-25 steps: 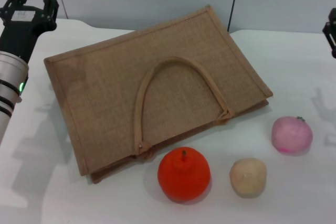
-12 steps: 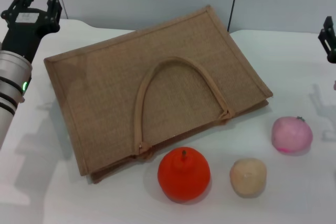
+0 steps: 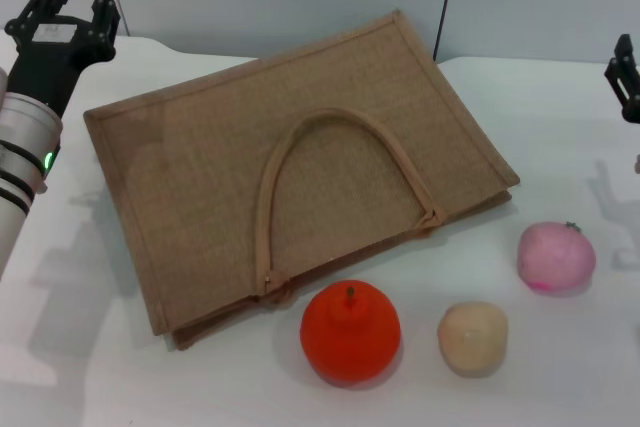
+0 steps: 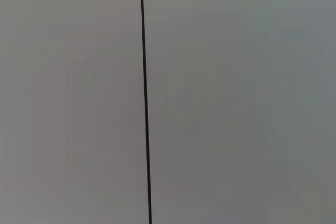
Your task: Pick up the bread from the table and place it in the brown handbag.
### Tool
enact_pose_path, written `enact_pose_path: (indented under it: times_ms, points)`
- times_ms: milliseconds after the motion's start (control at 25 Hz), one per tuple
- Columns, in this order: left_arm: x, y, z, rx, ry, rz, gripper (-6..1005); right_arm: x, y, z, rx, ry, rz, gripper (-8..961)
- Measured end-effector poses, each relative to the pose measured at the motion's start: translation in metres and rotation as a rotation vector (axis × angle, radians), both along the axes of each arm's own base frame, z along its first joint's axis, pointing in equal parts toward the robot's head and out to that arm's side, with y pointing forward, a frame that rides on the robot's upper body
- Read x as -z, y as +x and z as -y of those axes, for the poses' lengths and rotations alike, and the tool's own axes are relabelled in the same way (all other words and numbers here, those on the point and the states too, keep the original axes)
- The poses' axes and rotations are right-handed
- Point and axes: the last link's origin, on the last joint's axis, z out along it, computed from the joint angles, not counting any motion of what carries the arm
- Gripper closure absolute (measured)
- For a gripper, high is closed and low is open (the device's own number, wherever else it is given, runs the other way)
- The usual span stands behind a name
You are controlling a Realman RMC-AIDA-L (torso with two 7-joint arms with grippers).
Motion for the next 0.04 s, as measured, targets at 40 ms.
enact_pose_path:
  times_ms: [40]
  points:
    - [0.0000, 0.0002, 0.0000, 0.001, 0.001, 0.000, 516, -0.0001, 0.0000, 0.0001, 0.000, 0.001, 0.000, 78]
